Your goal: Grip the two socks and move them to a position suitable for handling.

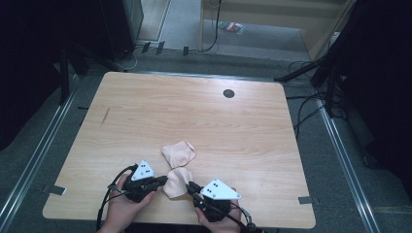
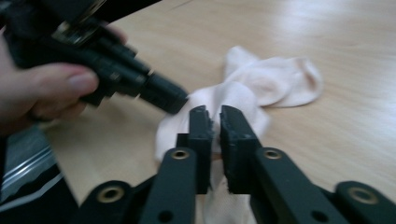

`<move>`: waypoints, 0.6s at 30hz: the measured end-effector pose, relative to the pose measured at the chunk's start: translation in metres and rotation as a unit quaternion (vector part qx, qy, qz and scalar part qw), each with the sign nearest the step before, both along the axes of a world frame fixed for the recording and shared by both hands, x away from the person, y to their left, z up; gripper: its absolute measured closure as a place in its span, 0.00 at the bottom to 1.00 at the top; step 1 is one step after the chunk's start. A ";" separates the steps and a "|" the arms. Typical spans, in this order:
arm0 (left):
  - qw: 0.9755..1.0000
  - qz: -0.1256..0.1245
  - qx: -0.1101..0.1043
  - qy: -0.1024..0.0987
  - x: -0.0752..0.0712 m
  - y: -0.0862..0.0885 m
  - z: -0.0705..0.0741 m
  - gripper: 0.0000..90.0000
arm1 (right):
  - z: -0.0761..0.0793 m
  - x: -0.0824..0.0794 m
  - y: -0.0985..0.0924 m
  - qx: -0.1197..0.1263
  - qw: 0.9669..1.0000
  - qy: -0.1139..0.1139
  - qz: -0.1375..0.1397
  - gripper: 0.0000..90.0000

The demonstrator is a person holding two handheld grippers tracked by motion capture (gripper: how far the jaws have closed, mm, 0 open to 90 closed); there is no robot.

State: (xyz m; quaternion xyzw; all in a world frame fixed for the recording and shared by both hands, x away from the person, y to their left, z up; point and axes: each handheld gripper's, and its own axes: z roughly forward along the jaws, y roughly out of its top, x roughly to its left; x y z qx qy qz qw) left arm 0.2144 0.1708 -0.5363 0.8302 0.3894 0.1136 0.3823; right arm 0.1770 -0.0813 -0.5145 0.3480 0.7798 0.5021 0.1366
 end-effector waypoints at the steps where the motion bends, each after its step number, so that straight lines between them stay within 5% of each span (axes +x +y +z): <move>1: 1.000 0.002 0.008 0.000 0.000 0.004 0.000 1.00 | -0.002 0.000 0.002 -0.001 1.000 0.005 0.010 0.85; 3: 1.000 0.004 0.012 0.000 0.001 0.007 -0.001 1.00 | -0.003 0.000 0.004 0.005 1.000 0.015 0.022 0.80; 5: 1.000 0.008 0.013 0.005 0.002 0.017 -0.001 1.00 | -0.002 0.002 0.000 0.036 0.998 0.033 0.036 0.72; 8: 1.000 0.009 0.012 0.006 0.003 0.022 -0.002 1.00 | 0.002 0.007 -0.011 0.050 0.998 0.031 0.008 0.71; 12: 1.000 0.002 0.019 0.007 0.003 0.022 -0.003 1.00 | -0.005 0.017 -0.018 0.016 0.997 0.045 -0.054 0.73; 15: 1.000 -0.001 0.022 0.007 0.003 0.020 -0.004 1.00 | -0.016 0.028 -0.015 -0.026 0.996 0.042 -0.076 0.73; 18: 1.000 -0.002 0.024 0.005 0.003 0.020 -0.004 1.00 | -0.022 0.037 -0.014 -0.032 0.995 0.055 -0.082 0.73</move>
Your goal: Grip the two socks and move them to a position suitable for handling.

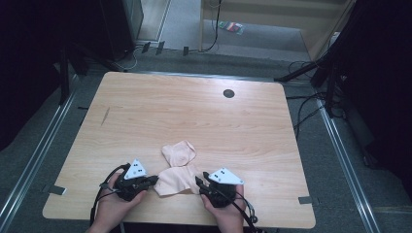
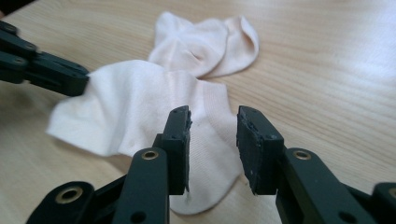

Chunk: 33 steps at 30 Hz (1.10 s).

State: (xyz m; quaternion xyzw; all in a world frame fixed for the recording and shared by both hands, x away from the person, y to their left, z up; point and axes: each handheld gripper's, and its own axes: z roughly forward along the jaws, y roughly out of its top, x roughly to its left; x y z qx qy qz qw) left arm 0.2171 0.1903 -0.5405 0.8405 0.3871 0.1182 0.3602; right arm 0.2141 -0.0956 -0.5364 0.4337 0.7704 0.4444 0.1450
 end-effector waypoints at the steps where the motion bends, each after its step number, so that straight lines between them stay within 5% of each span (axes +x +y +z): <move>1: 1.000 -0.001 -0.002 0.001 0.000 0.000 0.000 1.00 | -0.006 0.007 0.002 -0.018 1.000 0.009 0.001 0.71; 7: 1.000 -0.004 -0.004 0.002 0.000 0.001 -0.001 1.00 | -0.013 0.013 0.006 -0.058 0.998 0.010 -0.007 0.75; 9: 1.000 -0.003 -0.004 0.001 0.000 0.001 -0.001 1.00 | -0.013 0.012 0.009 -0.083 0.996 0.001 -0.007 0.81; 10: 1.000 -0.003 -0.004 0.001 0.000 0.000 -0.001 1.00 | -0.012 0.010 0.011 -0.108 0.994 -0.008 -0.006 0.93; 14: 1.000 -0.006 -0.002 0.001 0.000 0.000 -0.001 1.00 | -0.011 0.011 0.009 -0.103 0.995 0.002 -0.005 1.00; 18: 1.000 -0.007 0.000 -0.004 -0.002 -0.001 0.001 1.00 | -0.007 0.009 -0.002 -0.053 0.998 0.034 -0.008 1.00; 26: 1.000 -0.019 0.006 -0.013 -0.004 -0.003 0.003 1.00 | 0.009 -0.017 -0.006 -0.058 0.998 0.027 0.010 1.00; 33: 0.999 -0.016 0.016 -0.022 -0.002 -0.010 0.000 1.00 | -0.002 -0.015 -0.009 -0.072 0.996 0.046 0.004 1.00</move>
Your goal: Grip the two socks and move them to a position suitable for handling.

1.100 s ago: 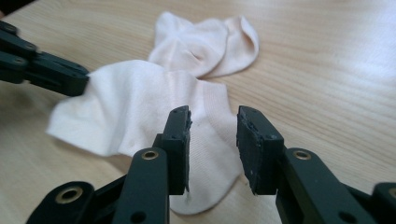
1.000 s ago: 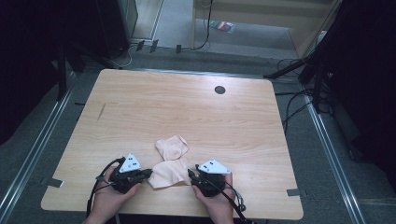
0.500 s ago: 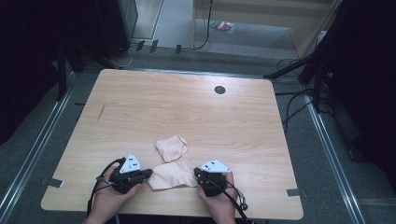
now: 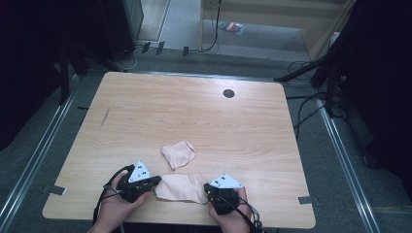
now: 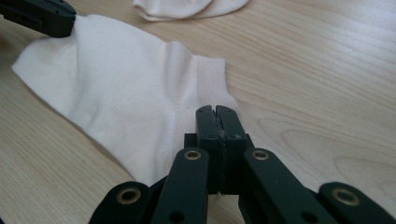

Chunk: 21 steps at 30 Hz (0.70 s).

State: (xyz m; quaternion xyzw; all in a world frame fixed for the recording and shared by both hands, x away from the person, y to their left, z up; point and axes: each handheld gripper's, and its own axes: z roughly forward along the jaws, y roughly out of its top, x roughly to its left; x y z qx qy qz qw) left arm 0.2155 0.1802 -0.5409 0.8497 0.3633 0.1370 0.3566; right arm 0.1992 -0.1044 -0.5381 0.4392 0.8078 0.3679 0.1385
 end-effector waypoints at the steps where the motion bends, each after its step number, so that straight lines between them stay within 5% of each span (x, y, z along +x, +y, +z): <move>1: 1.000 0.003 0.000 -0.004 0.001 -0.001 0.000 0.99 | -0.001 0.000 0.000 -0.002 1.000 0.000 -0.001 1.00; 7: 0.998 0.042 -0.028 -0.028 0.003 0.007 -0.004 0.65 | 0.008 0.001 -0.004 0.029 0.999 -0.019 -0.008 0.73; 11: 0.994 0.068 -0.083 -0.035 0.006 0.017 -0.004 0.56 | 0.021 0.010 -0.006 0.048 0.998 -0.036 -0.013 0.72; 12: 0.994 0.068 -0.083 -0.035 0.006 0.017 -0.004 0.55 | 0.021 0.010 -0.006 0.048 0.998 -0.036 -0.013 0.72; 15: 0.987 0.092 -0.117 -0.053 0.008 0.025 -0.004 0.51 | 0.029 0.019 0.001 0.046 0.997 -0.055 -0.004 0.74; 18: 0.984 0.109 -0.129 -0.063 0.010 0.030 -0.004 0.45 | 0.035 0.037 0.012 0.046 0.997 -0.057 0.012 0.75; 21: 0.982 0.116 -0.131 -0.066 0.011 0.032 -0.005 0.45 | 0.036 0.051 0.024 0.043 0.998 -0.048 0.027 0.76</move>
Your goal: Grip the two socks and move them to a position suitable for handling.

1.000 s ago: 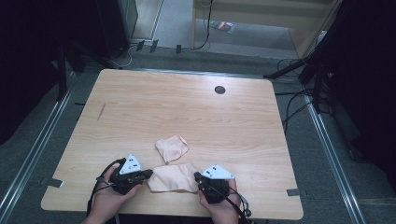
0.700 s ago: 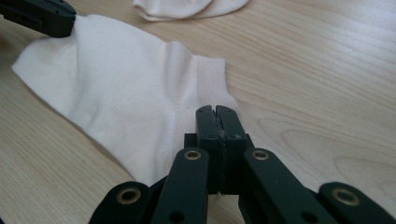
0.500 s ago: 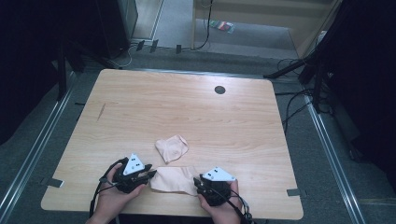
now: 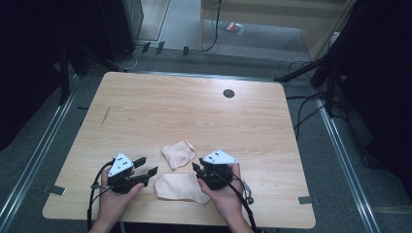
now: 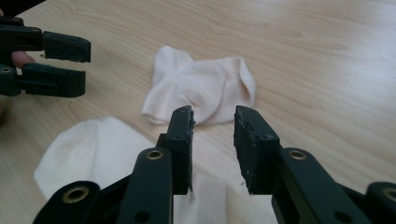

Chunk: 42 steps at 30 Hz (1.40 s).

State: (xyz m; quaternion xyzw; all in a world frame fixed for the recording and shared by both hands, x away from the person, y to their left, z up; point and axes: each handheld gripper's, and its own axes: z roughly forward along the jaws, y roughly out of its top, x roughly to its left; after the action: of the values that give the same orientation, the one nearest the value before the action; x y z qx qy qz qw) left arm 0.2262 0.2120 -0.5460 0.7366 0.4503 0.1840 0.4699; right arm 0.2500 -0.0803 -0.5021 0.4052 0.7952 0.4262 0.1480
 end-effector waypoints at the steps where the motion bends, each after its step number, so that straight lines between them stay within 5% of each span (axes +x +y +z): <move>1: 1.000 0.000 0.000 0.000 0.000 0.000 0.000 0.45 | 0.000 0.000 0.000 0.000 1.000 0.000 0.000 0.76; 12: 1.000 -0.005 0.000 0.005 0.000 -0.001 -0.001 0.45 | -0.021 0.059 0.038 -0.032 0.999 0.031 0.025 0.74; 16: 1.000 -0.006 0.003 0.006 0.000 -0.003 -0.002 0.46 | -0.027 0.069 0.047 -0.033 0.998 0.030 0.033 0.69; 21: 1.000 -0.009 0.006 0.008 0.000 -0.004 -0.002 0.46 | -0.034 0.078 0.059 -0.065 0.997 0.031 0.021 0.62; 27: 1.000 -0.009 0.007 0.010 0.001 -0.003 -0.003 0.47 | -0.036 0.075 0.065 -0.089 0.995 0.015 0.050 0.91; 36: 1.000 -0.006 0.002 0.018 0.005 -0.007 -0.004 0.45 | -0.012 0.066 0.061 -0.044 0.998 -0.004 0.045 0.97; 42: 0.999 -0.022 -0.020 0.044 0.017 -0.019 -0.001 0.39 | 0.008 0.062 0.061 -0.023 0.999 -0.012 0.045 0.97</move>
State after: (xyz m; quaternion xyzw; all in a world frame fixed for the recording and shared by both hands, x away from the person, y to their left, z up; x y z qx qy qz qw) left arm 0.2429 0.1935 -0.5466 0.7442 0.4575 0.1322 0.4683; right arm 0.3119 -0.0192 -0.4941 0.3600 0.8206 0.4188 0.1472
